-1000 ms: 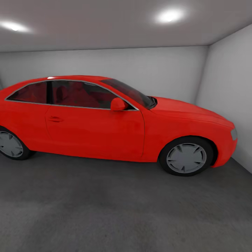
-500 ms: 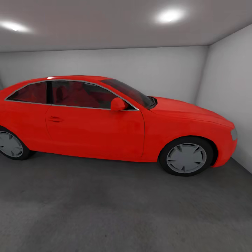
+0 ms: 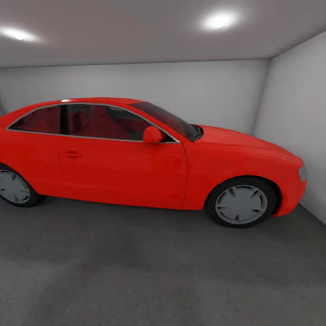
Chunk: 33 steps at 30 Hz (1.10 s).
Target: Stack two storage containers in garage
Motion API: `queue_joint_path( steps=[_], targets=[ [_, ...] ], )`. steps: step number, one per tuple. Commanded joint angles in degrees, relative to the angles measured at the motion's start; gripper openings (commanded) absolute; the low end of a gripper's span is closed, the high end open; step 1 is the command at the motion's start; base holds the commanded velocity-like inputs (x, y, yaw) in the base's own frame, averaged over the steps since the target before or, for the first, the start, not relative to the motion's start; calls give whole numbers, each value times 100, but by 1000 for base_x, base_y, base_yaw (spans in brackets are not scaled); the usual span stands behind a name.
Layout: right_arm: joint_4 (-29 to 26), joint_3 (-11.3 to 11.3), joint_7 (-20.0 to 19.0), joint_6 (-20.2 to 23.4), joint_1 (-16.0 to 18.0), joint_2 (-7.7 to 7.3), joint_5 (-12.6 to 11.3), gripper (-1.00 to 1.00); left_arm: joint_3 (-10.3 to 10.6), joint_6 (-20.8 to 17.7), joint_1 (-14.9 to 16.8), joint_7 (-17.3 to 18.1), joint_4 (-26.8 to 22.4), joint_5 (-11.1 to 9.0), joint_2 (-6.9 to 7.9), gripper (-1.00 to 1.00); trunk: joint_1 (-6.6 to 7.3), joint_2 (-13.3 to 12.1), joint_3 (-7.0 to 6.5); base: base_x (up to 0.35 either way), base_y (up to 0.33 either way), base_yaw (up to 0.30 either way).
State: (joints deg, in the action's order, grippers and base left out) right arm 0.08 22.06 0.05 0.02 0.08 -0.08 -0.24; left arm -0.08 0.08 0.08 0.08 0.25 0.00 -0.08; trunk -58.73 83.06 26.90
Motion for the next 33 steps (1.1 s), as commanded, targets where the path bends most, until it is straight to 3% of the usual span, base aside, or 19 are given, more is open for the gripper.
queue_joint_path(
  steps=[1, 33],
  targets=[
    [0, 26, 0, 0, 1, -1, -2, 100, -1, 1, 1, 1, 1, 0, 0, 100, 0, 2, 3, 0, 0, 0],
    [0, 26, 0, 0, 1, -1, -2, 100, -1, 1, 1, 1, 1, 0, 0, 100, 0, 2, 3, 0, 0, 0]
  ],
)
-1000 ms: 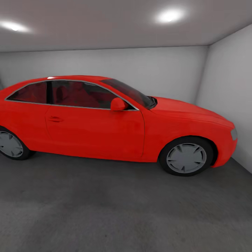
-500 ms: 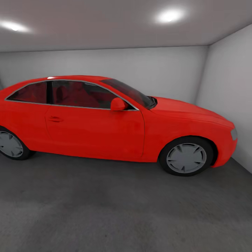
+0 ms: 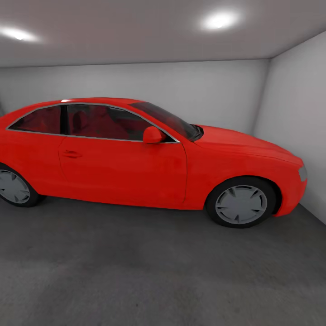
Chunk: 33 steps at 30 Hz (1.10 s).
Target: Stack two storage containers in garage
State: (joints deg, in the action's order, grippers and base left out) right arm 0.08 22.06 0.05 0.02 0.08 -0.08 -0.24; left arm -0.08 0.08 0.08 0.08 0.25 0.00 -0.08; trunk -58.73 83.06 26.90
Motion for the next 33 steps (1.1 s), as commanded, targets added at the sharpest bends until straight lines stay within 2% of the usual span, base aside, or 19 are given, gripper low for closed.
queue_joint_path(
  steps=[1, 33],
  targets=[
    [0, 26, 0, 0, 1, -1, -2, 100, -1, 1, 1, 1, 1, 0, 0, 100, 0, 2, 3, 0, 0, 0],
    [0, 26, 0, 0, 1, -1, -2, 100, -1, 1, 1, 1, 1, 0, 0, 100, 0, 2, 3, 0, 0, 0]
  ],
)
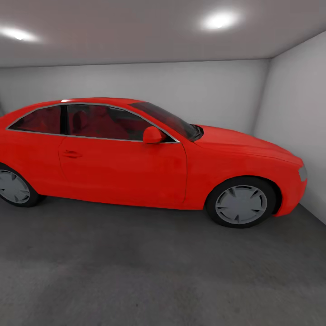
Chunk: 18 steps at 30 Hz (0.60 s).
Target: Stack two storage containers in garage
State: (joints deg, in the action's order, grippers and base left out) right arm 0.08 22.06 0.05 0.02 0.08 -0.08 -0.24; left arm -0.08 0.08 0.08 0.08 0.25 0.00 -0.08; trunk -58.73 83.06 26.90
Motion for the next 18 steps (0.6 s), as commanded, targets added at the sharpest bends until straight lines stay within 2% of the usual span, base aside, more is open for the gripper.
queue_joint_path(
  steps=[1, 18],
  targets=[
    [0, 26, 0, 0, 1, -1, -2, 100, -1, 1, 1, 1, 1, 0, 0, 100, 0, 2, 3, 0, 0, 0],
    [0, 26, 0, 0, 1, -1, -2, 100, -1, 1, 1, 1, 1, 0, 0, 100, 0, 2, 3, 0, 0, 0]
  ],
)
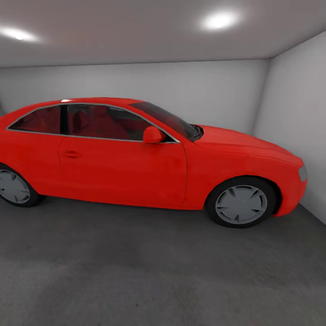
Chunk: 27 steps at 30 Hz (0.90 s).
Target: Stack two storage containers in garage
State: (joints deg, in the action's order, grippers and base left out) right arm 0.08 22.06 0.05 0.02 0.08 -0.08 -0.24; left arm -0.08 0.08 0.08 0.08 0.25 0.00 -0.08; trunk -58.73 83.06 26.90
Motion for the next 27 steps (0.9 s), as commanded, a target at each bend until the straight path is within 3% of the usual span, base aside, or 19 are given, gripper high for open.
queue_joint_path(
  steps=[1, 27],
  targets=[
    [0, 26, 0, 0, 1, -1, -2, 100, -1, 1, 1, 1, 1, 0, 0, 100, 0, 2, 3, 0, 0, 0],
    [0, 26, 0, 0, 1, -1, -2, 100, -1, 1, 1, 1, 1, 0, 0, 100, 0, 2, 3, 0, 0, 0]
  ],
)
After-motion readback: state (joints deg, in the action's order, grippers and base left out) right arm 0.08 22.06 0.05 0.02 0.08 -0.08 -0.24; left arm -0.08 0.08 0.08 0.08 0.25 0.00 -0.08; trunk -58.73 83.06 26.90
